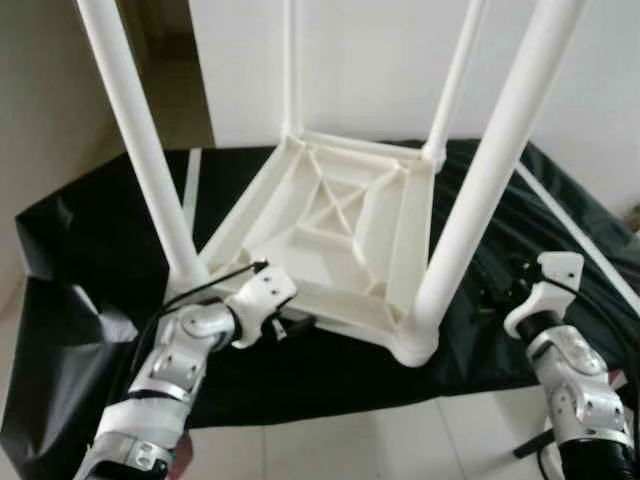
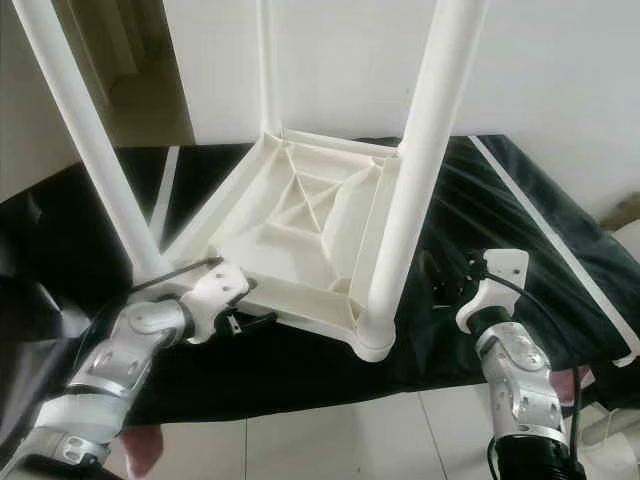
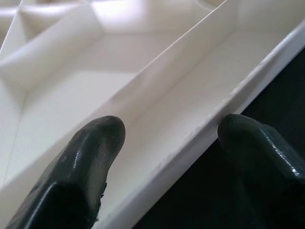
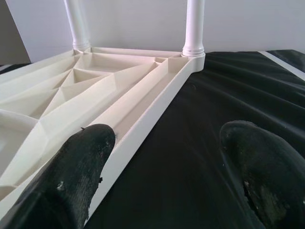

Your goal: Building children table

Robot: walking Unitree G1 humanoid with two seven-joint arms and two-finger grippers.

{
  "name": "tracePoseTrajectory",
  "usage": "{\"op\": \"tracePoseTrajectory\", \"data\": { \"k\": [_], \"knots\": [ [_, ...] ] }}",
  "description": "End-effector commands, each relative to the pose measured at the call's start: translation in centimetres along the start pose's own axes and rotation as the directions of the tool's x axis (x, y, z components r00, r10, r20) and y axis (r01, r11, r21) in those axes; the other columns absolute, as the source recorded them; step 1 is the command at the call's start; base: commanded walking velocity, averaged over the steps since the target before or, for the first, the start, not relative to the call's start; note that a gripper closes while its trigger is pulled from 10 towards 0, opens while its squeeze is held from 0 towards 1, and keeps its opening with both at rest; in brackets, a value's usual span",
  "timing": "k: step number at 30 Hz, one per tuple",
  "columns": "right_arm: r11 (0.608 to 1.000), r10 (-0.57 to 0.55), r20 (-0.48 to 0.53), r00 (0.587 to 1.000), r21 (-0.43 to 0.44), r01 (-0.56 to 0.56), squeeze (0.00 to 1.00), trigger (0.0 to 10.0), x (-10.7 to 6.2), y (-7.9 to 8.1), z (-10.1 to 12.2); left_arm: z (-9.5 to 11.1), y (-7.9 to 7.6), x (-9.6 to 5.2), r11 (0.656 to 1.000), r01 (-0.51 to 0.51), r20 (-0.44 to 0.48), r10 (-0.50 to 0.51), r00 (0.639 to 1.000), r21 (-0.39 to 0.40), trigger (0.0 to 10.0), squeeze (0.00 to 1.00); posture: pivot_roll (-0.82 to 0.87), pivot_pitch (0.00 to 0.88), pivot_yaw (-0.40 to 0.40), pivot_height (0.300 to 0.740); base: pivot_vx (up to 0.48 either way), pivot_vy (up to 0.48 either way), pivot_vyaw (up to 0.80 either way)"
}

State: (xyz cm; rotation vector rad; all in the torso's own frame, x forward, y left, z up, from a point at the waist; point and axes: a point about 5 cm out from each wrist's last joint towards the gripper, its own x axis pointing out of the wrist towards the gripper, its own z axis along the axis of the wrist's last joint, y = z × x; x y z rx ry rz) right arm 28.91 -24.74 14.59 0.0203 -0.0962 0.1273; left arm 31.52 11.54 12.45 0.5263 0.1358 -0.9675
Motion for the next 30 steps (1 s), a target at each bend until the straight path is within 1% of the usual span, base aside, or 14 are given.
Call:
{"op": "tracePoseTrajectory", "data": {
  "k": [1, 2, 3, 4, 7, 8, 13, 17, 19, 20, 25, 26, 29, 30],
  "knots": [
    [1.000, 0.004, -0.007, 1.000, -0.006, -0.004, 0.00, 10.0, -0.1, -0.3, 0.1, 0.5, -0.3, 0.1, 0.996, 0.070, 0.014, -0.071, 0.997, 0.045, 10.0, 0.00, 0.06, 0.000, -0.038, 0.740, 0.000, 0.000, 0.00],
    [1.000, 0.007, -0.008, 1.000, -0.012, -0.007, 0.00, 10.0, 0.0, -0.4, 0.2, 0.8, -0.3, 0.1, 0.989, 0.117, 0.019, -0.119, 0.993, 0.087, 10.0, 0.00, 0.06, 0.000, -0.041, 0.740, 0.000, 0.000, 0.00],
    [1.000, 0.007, -0.008, 1.000, -0.012, -0.007, 0.00, 10.0, 0.0, -0.4, 0.2, 0.8, -0.3, 0.1, 0.989, 0.117, 0.019, -0.119, 0.993, 0.087, 10.0, 0.00, 0.06, 0.000, -0.041, 0.740, 0.000, 0.000, 0.00],
    [1.000, 0.014, -0.007, 1.000, -0.016, -0.014, 0.00, 10.0, 0.2, -0.4, 0.4, 1.3, -0.5, 0.4, 0.969, 0.203, 0.012, -0.207, 0.978, 0.137, 10.0, 0.00, 0.06, 0.000, -0.044, 0.740, 0.000, 0.000, 0.00],
    [1.000, 0.018, -0.007, 1.000, -0.018, -0.018, 0.00, 10.0, 0.2, -0.3, 0.5, 1.4, -0.7, 0.5, 0.958, 0.241, 0.008, -0.245, 0.969, 0.156, 10.0, 0.00, 0.06, 0.000, -0.043, 0.740, 0.000, 0.000, 0.00],
    [0.999, 0.027, -0.007, 1.000, -0.021, -0.027, 0.00, 10.0, 0.4, -0.2, 0.5, 1.5, -1.1, 0.9, 0.930, 0.323, -0.017, -0.326, 0.945, 0.176, 10.0, 0.00, 0.07, 0.000, -0.041, 0.740, 0.000, 0.000, 0.00],
    [0.999, 0.032, -0.007, 0.999, -0.020, -0.032, 0.00, 10.0, 0.5, 0.0, 0.6, 1.2, -0.7, 1.5, 0.926, 0.341, -0.052, -0.337, 0.940, 0.161, 10.0, 0.00, 0.06, 0.000, -0.033, 0.740, 0.000, 0.000, 0.00],
    [1.000, 0.019, -0.001, 1.000, -0.017, -0.019, 0.00, 10.0, 0.1, 0.1, 0.6, -0.2, 0.7, 2.6, 0.974, 0.226, -0.128, -0.223, 0.966, 0.009, 10.0, 0.00, 0.04, 0.000, -0.006, 0.740, 0.000, 0.000, 0.00],
    [1.000, 0.019, -0.001, 1.000, -0.017, -0.019, 0.00, 10.0, 0.1, 0.1, 0.6, -0.2, 0.7, 2.6, 0.974, 0.226, -0.128, -0.223, 0.966, 0.009, 10.0, 0.00, 0.04, 0.000, -0.006, 0.740, 0.000, 0.000, 0.00],
    [1.000, 0.005, -0.001, 1.000, -0.015, -0.005, 0.00, 10.0, -0.3, 0.0, 0.4, -0.9, 1.5, 2.6, 0.989, 0.143, -0.171, -0.147, 0.974, -0.037, 10.0, 0.00, 0.03, 0.000, 0.000, 0.740, 0.000, 0.000, 0.00],
    [1.000, -0.006, -0.001, 1.000, -0.016, 0.006, 0.00, 10.0, -0.6, 0.0, 0.3, -1.6, 2.6, 2.2, 0.998, 0.032, -0.225, -0.044, 0.973, -0.056, 10.0, 0.00, 0.03, 0.000, 0.015, 0.740, 0.000, 0.000, 0.00],
    [1.000, -0.013, 0.001, 1.000, -0.018, 0.013, 0.00, 10.0, -0.7, -0.1, 0.3, -1.9, 3.4, 1.7, 0.992, -0.040, -0.244, 0.010, 0.970, -0.119, 10.0, 0.00, 0.03, 0.000, 0.015, 0.740, 0.000, 0.000, 0.00],
    [1.000, -0.017, 0.001, 1.000, -0.019, 0.017, 0.00, 10.0, -0.8, -0.1, 0.4, -2.0, 3.6, 1.5, 0.986, -0.064, -0.248, 0.025, 0.969, -0.151, 10.0, 0.00, 0.03, 0.000, 0.015, 0.740, 0.000, 0.000, 0.00],
    [1.000, -0.026, 0.004, 1.000, -0.016, 0.026, 0.00, 10.0, -0.9, -0.2, 0.4, -2.5, 4.2, 0.6, 0.977, -0.147, -0.287, 0.097, 0.953, -0.155, 10.0, 0.00, 0.02, 0.000, 0.027, 0.740, 0.000, 0.000, 0.00]
  ]
}}
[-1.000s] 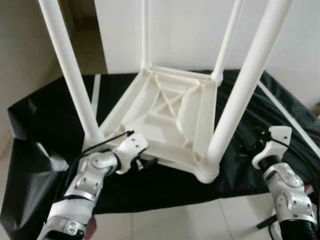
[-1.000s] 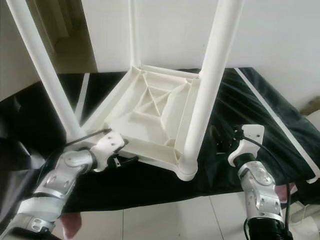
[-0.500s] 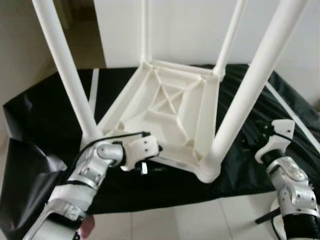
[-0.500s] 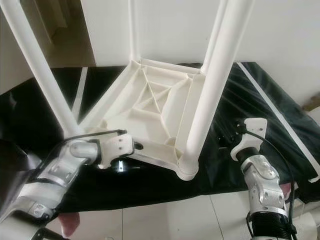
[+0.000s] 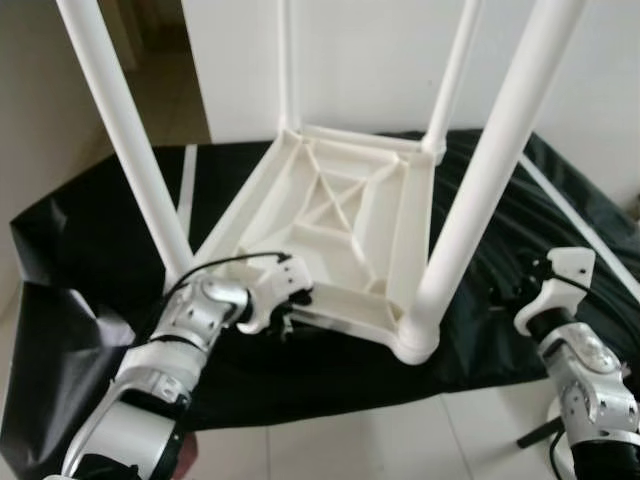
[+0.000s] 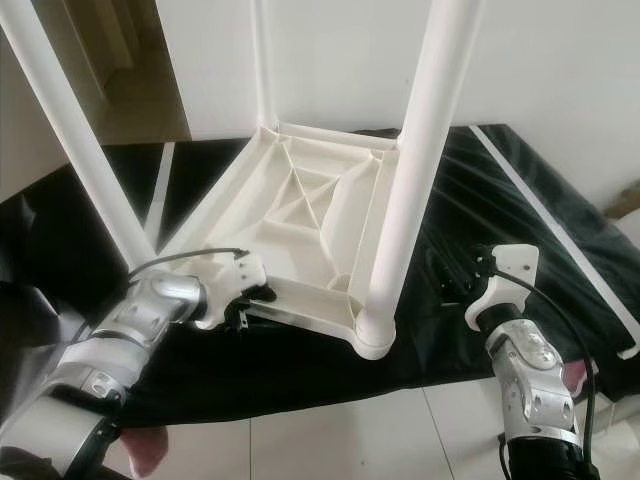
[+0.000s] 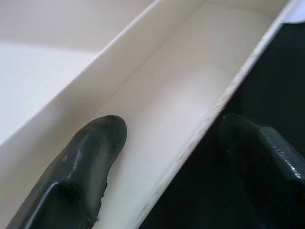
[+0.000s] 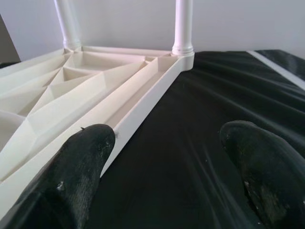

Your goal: Building children table

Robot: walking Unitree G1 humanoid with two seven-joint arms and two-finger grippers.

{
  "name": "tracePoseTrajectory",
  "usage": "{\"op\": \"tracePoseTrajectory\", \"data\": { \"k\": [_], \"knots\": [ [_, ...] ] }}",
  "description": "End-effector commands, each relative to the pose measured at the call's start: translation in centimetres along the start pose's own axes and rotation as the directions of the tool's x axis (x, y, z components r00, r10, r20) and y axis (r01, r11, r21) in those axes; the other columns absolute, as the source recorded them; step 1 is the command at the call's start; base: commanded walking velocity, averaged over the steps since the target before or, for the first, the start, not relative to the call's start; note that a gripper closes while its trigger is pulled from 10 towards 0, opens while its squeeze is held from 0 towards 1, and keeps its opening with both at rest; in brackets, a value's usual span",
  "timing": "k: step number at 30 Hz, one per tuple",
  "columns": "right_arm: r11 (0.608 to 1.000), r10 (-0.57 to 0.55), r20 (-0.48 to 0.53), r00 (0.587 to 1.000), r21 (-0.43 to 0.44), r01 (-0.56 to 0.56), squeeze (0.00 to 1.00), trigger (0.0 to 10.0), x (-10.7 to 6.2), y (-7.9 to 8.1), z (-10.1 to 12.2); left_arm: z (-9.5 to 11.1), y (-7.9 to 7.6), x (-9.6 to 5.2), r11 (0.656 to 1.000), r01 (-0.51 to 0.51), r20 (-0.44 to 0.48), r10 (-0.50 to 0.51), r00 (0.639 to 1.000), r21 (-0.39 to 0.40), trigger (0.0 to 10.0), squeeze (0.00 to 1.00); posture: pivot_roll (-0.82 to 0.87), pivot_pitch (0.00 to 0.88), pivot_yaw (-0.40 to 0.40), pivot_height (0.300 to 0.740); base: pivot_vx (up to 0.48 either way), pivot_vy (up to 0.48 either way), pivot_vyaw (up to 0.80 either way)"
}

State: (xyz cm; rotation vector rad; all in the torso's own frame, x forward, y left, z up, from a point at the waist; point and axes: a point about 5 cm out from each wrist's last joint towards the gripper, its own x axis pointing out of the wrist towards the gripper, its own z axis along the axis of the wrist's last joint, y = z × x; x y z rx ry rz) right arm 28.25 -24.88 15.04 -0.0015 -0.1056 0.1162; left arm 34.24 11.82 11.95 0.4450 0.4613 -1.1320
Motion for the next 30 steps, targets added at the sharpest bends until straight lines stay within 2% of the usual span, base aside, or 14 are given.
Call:
{"op": "tracePoseTrajectory", "data": {
  "k": [1, 3, 7, 14, 15, 16, 18, 22, 24, 25, 26, 27, 30],
  "knots": [
    [1.000, -0.021, -0.004, 1.000, 0.008, 0.022, 0.00, 10.0, -0.4, -0.2, -0.2, -1.9, 2.3, -2.0, 0.905, -0.420, -0.083, 0.415, 0.906, -0.067, 10.0, 0.00, 0.02, 0.000, 0.027, 0.740, 0.000, 0.000, 0.00],
    [1.000, -0.024, -0.008, 1.000, 0.012, 0.024, 0.00, 10.0, -0.6, -0.1, -0.3, -2.5, 2.4, -3.3, 0.870, -0.484, -0.111, 0.474, 0.873, -0.097, 10.0, 0.00, 0.02, 0.000, 0.022, 0.740, 0.000, 0.000, 0.00],
    [1.000, -0.016, -0.015, 1.000, 0.017, 0.016, 0.00, 10.0, -0.5, 0.1, -0.4, -2.5, 1.9, -3.9, 0.853, -0.509, -0.108, 0.498, 0.860, -0.113, 10.0, 0.00, 0.04, 0.000, 0.003, 0.740, 0.000, 0.000, 0.00],
    [1.000, -0.004, -0.018, 1.000, 0.018, 0.005, 0.00, 10.0, -0.2, 0.2, -0.3, -2.4, 1.0, -4.2, 0.855, -0.504, -0.096, 0.496, 0.863, -0.119, 10.0, 0.00, 0.05, 0.000, -0.009, 0.740, 0.000, 0.000, 0.00],
    [1.000, 0.004, -0.020, 1.000, 0.020, -0.003, 0.00, 10.0, 0.0, 0.3, -0.3, -2.5, 0.3, -4.1, 0.864, -0.489, -0.095, 0.480, 0.872, -0.123, 10.0, 0.00, 0.06, 0.000, -0.020, 0.740, 0.000, 0.000, 0.00],
    [1.000, 0.004, -0.020, 1.000, 0.020, -0.003, 0.00, 10.0, 0.0, 0.3, -0.3, -2.5, 0.3, -4.1, 0.864, -0.489, -0.095, 0.480, 0.872, -0.123, 10.0, 0.00, 0.06, 0.000, -0.020, 0.740, 0.000, 0.000, 0.00],
    [0.999, 0.022, -0.024, 0.999, 0.026, -0.022, 0.00, 10.0, 0.2, 0.7, -0.3, -3.0, -1.4, -3.8, 0.865, -0.474, -0.120, 0.459, 0.880, -0.165, 10.0, 0.00, 0.07, 0.000, -0.030, 0.740, 0.000, 0.000, 0.00],
    [0.999, 0.028, -0.026, 0.999, 0.028, -0.028, 0.00, 10.0, 0.2, 0.8, -0.3, -3.4, -2.4, -3.9, 0.849, -0.491, -0.153, 0.468, 0.870, -0.197, 10.0, 0.00, 0.06, 0.000, -0.028, 0.740, 0.000, 0.000, 0.00],
    [0.999, 0.030, -0.026, 0.999, 0.030, -0.029, 0.00, 10.0, 0.2, 0.9, -0.3, -4.0, -2.4, -4.5, 0.816, -0.536, -0.191, 0.503, 0.843, -0.215, 10.0, 0.00, 0.06, 0.000, -0.024, 0.740, 0.000, 0.000, 0.00],
    [0.999, 0.030, -0.026, 0.999, 0.030, -0.029, 0.00, 10.0, 0.2, 0.9, -0.3, -4.0, -2.4, -4.5, 0.816, -0.536, -0.191, 0.503, 0.843, -0.215, 10.0, 0.00, 0.06, 0.000, -0.024, 0.740, 0.000, 0.000, 0.00],
    [0.999, 0.031, -0.024, 0.999, 0.033, -0.030, 0.00, 10.0, 0.2, 0.9, -0.3, -4.6, -2.1, -5.1, 0.770, -0.589, -0.224, 0.546, 0.807, -0.245, 10.0, 0.00, 0.06, 0.000, -0.027, 0.740, 0.000, 0.000, 0.00],
    [0.999, 0.031, -0.023, 0.999, 0.034, -0.030, 0.00, 10.0, 0.2, 0.9, -0.2, -4.9, -1.9, -5.4, 0.756, -0.607, -0.245, 0.558, 0.793, -0.243, 10.0, 0.00, 0.06, 0.000, -0.027, 0.740, 0.000, 0.000, 0.00],
    [0.999, 0.031, -0.022, 0.999, 0.035, -0.030, 0.00, 10.0, 0.3, 0.9, -0.3, -5.1, -1.6, -5.7, 0.740, -0.630, -0.260, 0.576, 0.775, -0.235, 10.0, 0.00, 0.06, 0.000, -0.027, 0.740, 0.000, 0.000, 0.00]
  ]
}}
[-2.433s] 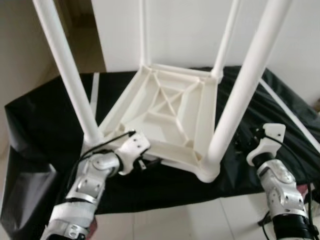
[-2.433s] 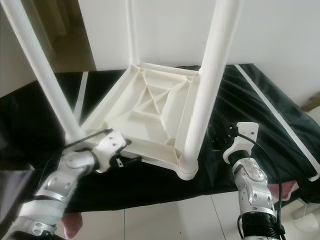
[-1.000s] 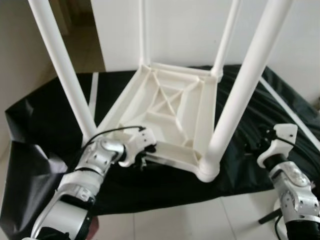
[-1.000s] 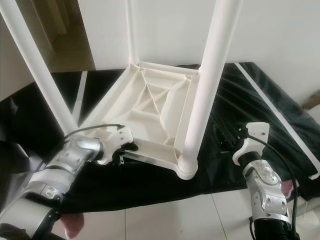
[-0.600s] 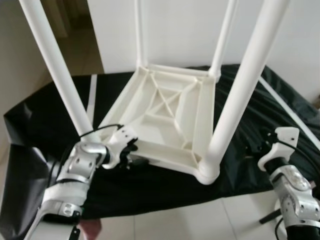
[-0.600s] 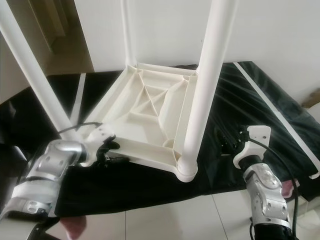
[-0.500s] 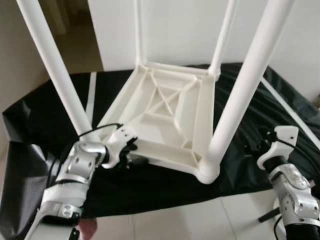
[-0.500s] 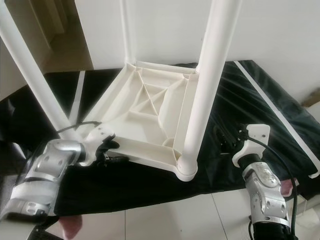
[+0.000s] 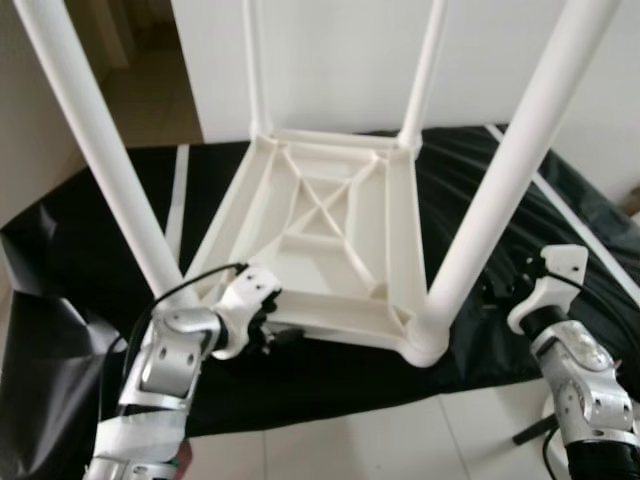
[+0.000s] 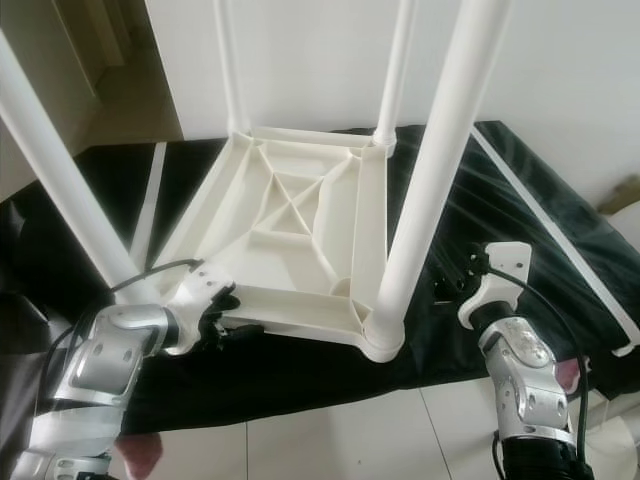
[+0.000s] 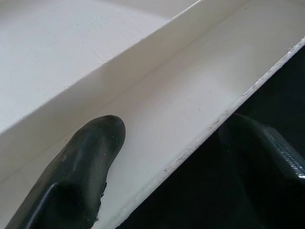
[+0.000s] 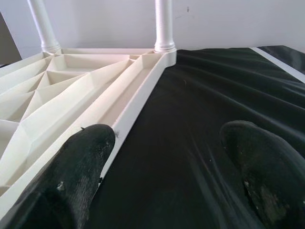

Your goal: Building children table

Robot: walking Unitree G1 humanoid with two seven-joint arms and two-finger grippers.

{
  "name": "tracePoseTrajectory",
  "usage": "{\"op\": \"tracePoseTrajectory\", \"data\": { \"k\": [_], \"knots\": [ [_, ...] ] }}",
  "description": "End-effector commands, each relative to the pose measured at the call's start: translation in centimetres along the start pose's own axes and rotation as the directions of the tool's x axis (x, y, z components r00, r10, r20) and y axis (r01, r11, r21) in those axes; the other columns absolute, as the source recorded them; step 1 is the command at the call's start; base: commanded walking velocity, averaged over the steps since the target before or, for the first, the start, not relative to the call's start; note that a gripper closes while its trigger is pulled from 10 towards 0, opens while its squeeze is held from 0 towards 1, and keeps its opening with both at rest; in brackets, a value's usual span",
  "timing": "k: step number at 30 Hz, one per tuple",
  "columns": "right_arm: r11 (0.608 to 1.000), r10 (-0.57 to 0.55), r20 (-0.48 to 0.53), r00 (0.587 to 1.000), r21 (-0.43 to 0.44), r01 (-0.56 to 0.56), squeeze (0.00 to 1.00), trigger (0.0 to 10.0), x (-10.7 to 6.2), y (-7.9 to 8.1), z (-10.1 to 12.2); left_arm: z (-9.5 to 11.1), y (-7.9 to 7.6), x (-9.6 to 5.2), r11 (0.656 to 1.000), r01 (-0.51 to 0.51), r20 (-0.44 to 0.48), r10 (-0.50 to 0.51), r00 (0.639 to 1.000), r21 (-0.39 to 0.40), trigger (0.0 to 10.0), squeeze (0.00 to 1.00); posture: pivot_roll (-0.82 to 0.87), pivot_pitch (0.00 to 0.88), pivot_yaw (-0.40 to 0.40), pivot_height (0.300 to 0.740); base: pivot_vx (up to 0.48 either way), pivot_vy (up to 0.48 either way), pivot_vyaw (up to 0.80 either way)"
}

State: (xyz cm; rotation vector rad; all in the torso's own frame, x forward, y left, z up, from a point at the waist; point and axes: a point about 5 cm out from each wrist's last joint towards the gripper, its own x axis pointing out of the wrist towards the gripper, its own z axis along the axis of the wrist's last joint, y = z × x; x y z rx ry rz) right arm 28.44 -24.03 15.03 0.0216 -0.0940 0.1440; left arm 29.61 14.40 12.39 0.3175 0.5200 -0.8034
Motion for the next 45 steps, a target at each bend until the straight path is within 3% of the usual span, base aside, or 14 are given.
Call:
{"op": "tracePoseTrajectory", "data": {
  "k": [1, 4, 8, 10, 14, 19, 20, 23, 25, 28, 29, 39, 41, 45],
  "knots": [
    [1.000, 0.004, -0.013, 1.000, 0.010, -0.004, 0.00, 10.0, 0.0, 0.1, -0.2, -3.0, 2.8, -1.1, 0.915, -0.398, -0.136, 0.387, 0.912, -0.063, 10.0, 0.00, 0.06, 0.000, -0.027, 0.740, 0.000, 0.000, 0.00],
    [1.000, 0.005, -0.013, 1.000, 0.010, -0.005, 0.00, 10.0, -0.1, 0.1, -0.2, -1.9, 2.7, -0.8, 0.926, -0.374, -0.090, 0.369, 0.925, -0.052, 10.0, 0.00, 0.06, 0.000, -0.023, 0.740, 0.000, 0.000, 0.00],
    [1.000, 0.002, -0.012, 1.000, 0.010, -0.002, 0.00, 10.0, -0.3, -0.1, -0.2, 0.6, 1.1, -0.1, 0.965, -0.261, 0.043, 0.261, 0.964, -0.005, 10.0, 0.00, 0.06, 0.000, -0.022, 0.740, 0.000, 0.000, 0.00],
    [1.000, -0.014, -0.009, 1.000, 0.014, 0.014, 0.00, 10.0, -0.7, -0.6, 0.0, 2.2, -0.3, 0.0, 0.984, -0.158, 0.150, 0.144, 0.978, 0.081, 10.0, 0.00, 0.06, 0.000, -0.024, 0.740, 0.000, 0.000, 0.00],
    [0.998, -0.058, 0.004, 0.998, 0.019, 0.058, 0.00, 10.0, -2.0, -2.0, 0.5, 4.0, -2.4, -0.5, 0.975, -0.014, 0.275, -0.049, 0.960, 0.222, 10.0, 0.00, 0.06, 0.000, -0.024, 0.740, 0.000, 0.000, 0.00],
    [0.998, -0.066, -0.003, 0.998, -0.002, 0.066, 0.00, 10.0, -3.5, -3.1, 1.0, 4.5, -3.3, -1.1, 0.959, 0.087, 0.315, -0.174, 0.933, 0.271, 10.0, 0.00, 0.05, 0.000, -0.020, 0.740, 0.000, 0.000, 0.00],
    [0.998, -0.045, -0.023, 0.999, -0.033, 0.044, 0.00, 10.0, -4.3, -3.5, 1.2, 4.8, -3.8, -1.4, 0.947, 0.161, 0.337, -0.252, 0.907, 0.277, 10.0, 1.00, 0.03, 0.000, -0.010, 0.740, 0.000, 0.000, 0.00],
    [0.998, -0.018, -0.045, 0.999, -0.054, 0.015, 0.00, 10.0, -4.9, -3.7, 1.3, 5.1, -4.1, -1.6, 0.934, 0.208, 0.347, -0.305, 0.887, 0.289, 10.0, 1.00, 0.02, 0.000, -0.006, 0.740, 0.000, 0.000, 0.00],
    [0.994, 0.071, -0.098, 0.993, -0.077, -0.078, 0.00, 10.0, -5.9, -3.2, 1.1, 5.4, -4.3, -1.8, 0.916, 0.246, 0.352, -0.355, 0.866, 0.318, 10.0, 1.00, 0.02, 0.000, -0.004, 0.740, 0.000, 0.000, 0.00],
    [0.984, 0.145, -0.146, 0.979, -0.086, -0.159, 0.00, 10.0, -6.7, -2.5, 0.8, 5.4, -4.2, -1.6, 0.915, 0.236, 0.344, -0.348, 0.872, 0.328, 10.0, 1.00, 0.01, 0.000, -0.002, 0.740, 0.000, 0.000, 0.00],
    [0.978, 0.179, -0.171, 0.969, -0.081, -0.194, 0.00, 10.0, -7.2, -2.3, 0.6, 5.3, -4.0, -1.4, 0.916, 0.206, 0.327, -0.322, 0.888, 0.344, 10.0, 0.00, 0.01, 0.000, -0.001, 0.740, 0.000, 0.000, 0.00],
    [0.909, 0.403, -0.246, 0.882, -0.006, -0.417, 0.00, 10.0, -9.1, -0.4, 1.3, 5.0, -3.8, -1.1, 0.914, 0.122, 0.338, -0.264, 0.904, 0.387, 10.0, 0.00, 0.01, 0.000, -0.006, 0.740, 0.000, 0.000, 0.00],
    [0.858, 0.493, -0.274, 0.825, -0.003, -0.514, 0.00, 10.0, -8.4, 0.8, 1.2, 5.1, -4.2, -0.8, 0.901, 0.122, 0.332, -0.275, 0.902, 0.417, 10.0, 0.00, 0.02, 0.000, -0.008, 0.740, 0.000, 0.000, 0.00],
    [0.824, 0.552, -0.252, 0.795, 0.017, -0.566, 0.00, 10.0, -6.8, 1.8, 1.1, 5.6, -4.5, -0.7, 0.901, 0.144, 0.352, -0.301, 0.887, 0.409, 10.0, 0.00, 0.02, 0.000, -0.014, 0.740, 0.000, 0.000, 0.00]
  ]
}}
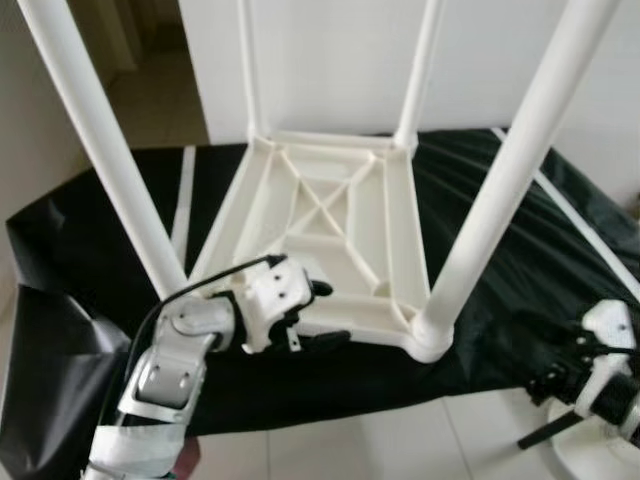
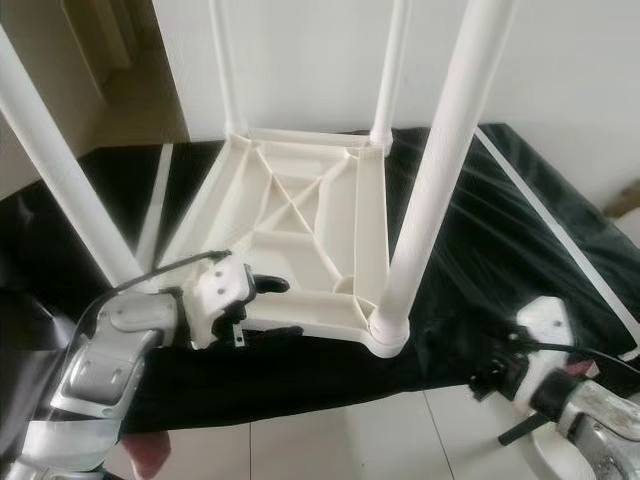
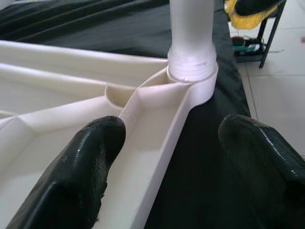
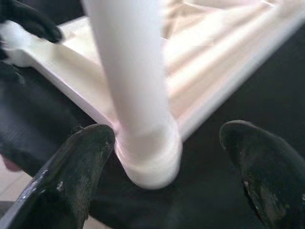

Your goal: Building children table

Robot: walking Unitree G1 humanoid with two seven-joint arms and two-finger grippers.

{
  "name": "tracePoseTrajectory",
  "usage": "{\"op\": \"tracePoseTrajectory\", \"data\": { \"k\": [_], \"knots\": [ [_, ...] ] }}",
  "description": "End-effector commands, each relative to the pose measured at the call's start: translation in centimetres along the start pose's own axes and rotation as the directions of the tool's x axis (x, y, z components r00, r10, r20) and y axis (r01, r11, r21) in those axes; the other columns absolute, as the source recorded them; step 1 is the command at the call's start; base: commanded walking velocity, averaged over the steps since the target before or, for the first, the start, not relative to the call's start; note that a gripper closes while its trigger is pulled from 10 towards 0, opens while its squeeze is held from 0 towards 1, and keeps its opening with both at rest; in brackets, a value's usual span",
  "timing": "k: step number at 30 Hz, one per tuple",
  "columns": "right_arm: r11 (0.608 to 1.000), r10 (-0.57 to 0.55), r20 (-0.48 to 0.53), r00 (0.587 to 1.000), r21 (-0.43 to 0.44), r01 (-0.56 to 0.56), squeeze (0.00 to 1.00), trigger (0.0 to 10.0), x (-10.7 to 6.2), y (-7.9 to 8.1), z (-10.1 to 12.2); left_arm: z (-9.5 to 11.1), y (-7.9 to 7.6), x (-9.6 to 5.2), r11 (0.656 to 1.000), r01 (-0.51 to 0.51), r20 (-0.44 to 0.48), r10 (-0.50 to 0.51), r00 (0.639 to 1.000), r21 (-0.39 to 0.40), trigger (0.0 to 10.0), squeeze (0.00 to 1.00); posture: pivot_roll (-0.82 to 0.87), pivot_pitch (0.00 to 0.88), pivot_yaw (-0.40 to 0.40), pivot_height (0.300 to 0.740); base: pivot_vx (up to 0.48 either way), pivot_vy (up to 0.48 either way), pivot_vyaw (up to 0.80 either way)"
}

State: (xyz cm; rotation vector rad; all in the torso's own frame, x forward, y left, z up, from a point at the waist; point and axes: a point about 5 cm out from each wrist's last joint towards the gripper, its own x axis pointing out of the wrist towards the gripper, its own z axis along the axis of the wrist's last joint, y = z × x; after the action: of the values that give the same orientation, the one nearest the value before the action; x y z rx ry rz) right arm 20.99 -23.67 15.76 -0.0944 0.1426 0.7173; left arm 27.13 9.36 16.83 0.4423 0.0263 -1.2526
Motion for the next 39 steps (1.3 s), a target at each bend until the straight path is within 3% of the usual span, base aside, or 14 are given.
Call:
{"op": "tracePoseTrajectory", "data": {
  "k": [1, 7, 8, 10, 15, 17, 18, 20, 22, 27, 28, 32, 36, 39],
  "knots": [
    [1.000, 0.026, -0.004, 1.000, 0.009, -0.026, 0.00, 10.0, 0.6, 0.1, -0.2, 0.1, 0.5, 0.1, 0.996, -0.087, 0.009, 0.087, 0.996, -0.003, 10.0, 0.00, 0.02, 0.000, -0.014, 0.740, 0.000, 0.000, 0.00],
    [0.999, 0.047, 0.010, 0.999, 0.000, -0.047, 0.00, 10.0, 2.4, -0.2, -0.2, 0.2, 0.8, 0.7, 0.996, -0.084, 0.004, 0.084, 0.996, 0.028, 10.0, 0.00, 0.04, 0.000, -0.036, 0.740, 0.000, 0.000, 0.00],
    [0.999, 0.033, 0.027, 0.999, -0.019, -0.032, 0.00, 10.0, 4.2, -0.7, -0.1, 0.2, 1.5, 1.5, 0.994, -0.089, -0.002, 0.089, 0.996, 0.058, 10.0, 0.00, 0.05, 0.000, -0.053, 0.740, 0.000, 0.000, 0.00],
    [0.999, 0.031, 0.040, 0.999, -0.023, -0.030, 0.00, 10.0, 5.4, -0.8, 0.0, 0.1, 2.6, 2.1, 0.990, -0.123, -0.022, 0.124, 0.992, 0.066, 10.0, 0.00, 0.06, 0.000, -0.058, 0.740, 0.000, 0.000, 0.00],
    [0.999, 0.044, 0.048, 0.998, -0.021, -0.043, 0.00, 10.0, 6.1, -0.6, 0.0, 0.0, 4.7, 2.7, 0.965, -0.256, -0.066, 0.260, 0.963, 0.054, 10.0, 0.00, 0.06, 0.000, -0.056, 0.740, 0.000, 0.000, 0.00],
    [0.998, 0.056, 0.045, 0.997, -0.016, -0.055, 0.00, 10.0, 6.3, -0.4, -0.1, -0.3, 7.1, 2.6, 0.897, -0.438, -0.114, 0.443, 0.889, 0.064, 10.0, 0.00, 0.06, 0.000, -0.051, 0.740, 0.000, 0.000, 0.00],
    [0.998, 0.056, 0.045, 0.997, -0.016, -0.055, 0.00, 10.0, 6.3, -0.4, -0.1, -0.3, 7.1, 2.6, 0.897, -0.438, -0.114, 0.443, 0.889, 0.064, 10.0, 0.00, 0.06, 0.000, -0.051, 0.740, 0.000, 0.000, 0.00],
    [0.998, 0.063, 0.042, 0.997, -0.008, -0.063, 0.00, 10.0, 6.3, -0.2, -0.3, -0.9, 8.7, 2.2, 0.828, -0.549, -0.164, 0.560, 0.812, 0.113, 10.0, 0.00, 0.06, 0.000, -0.046, 0.740, 0.000, 0.000, 0.00],
    [0.998, 0.062, 0.043, 0.997, -0.005, -0.062, 0.00, 10.0, 6.3, -0.2, -0.4, -1.4, 9.5, 1.8, 0.791, -0.595, -0.195, 0.612, 0.766, 0.143, 10.0, 0.00, 0.06, 0.000, -0.041, 0.740, 0.000, 0.000, 0.00],
    [0.998, 0.055, 0.052, 0.997, -0.005, -0.055, 0.00, 10.0, 6.6, -0.2, -0.6, -2.2, 10.5, 0.9, 0.751, -0.604, -0.226, 0.658, 0.718, 0.266, 10.0, 0.00, 0.05, 0.000, -0.035, 0.740, 0.000, 0.000, 0.00],
    [0.999, 0.050, 0.056, 0.997, -0.008, -0.049, 0.00, 10.0, 6.7, -0.2, -0.7, -2.8, 10.7, 0.5, 0.753, -0.536, -0.248, 0.642, 0.725, 0.381, 10.0, 0.00, 0.05, 0.000, -0.032, 0.740, 0.000, 0.000, 0.00],
    [0.999, 0.047, 0.056, 0.997, -0.009, -0.047, 0.00, 10.0, 6.7, -0.2, -0.7, -3.0, 10.6, 0.3, 0.753, -0.507, -0.257, 0.634, 0.730, 0.419, 10.0, 0.00, 0.05, 0.000, -0.031, 0.740, 0.000, 0.000, 0.00],
    [0.999, 0.040, 0.057, 0.998, -0.008, -0.040, 0.00, 10.0, 6.7, -0.2, -0.8, -4.2, 11.1, -0.8, 0.721, -0.438, -0.315, 0.653, 0.689, 0.537, 10.0, 0.00, 0.05, 0.000, -0.025, 0.740, 0.000, 0.000, 0.00],
    [1.000, 0.025, 0.057, 0.998, -0.006, -0.025, 0.00, 10.0, 6.7, -0.4, -0.9, -4.5, 11.0, -0.9, 0.723, -0.404, -0.331, 0.642, 0.691, 0.561, 10.0, 0.00, 0.05, 0.000, -0.024, 0.740, 0.000, 0.000, 0.00]
  ]
}}
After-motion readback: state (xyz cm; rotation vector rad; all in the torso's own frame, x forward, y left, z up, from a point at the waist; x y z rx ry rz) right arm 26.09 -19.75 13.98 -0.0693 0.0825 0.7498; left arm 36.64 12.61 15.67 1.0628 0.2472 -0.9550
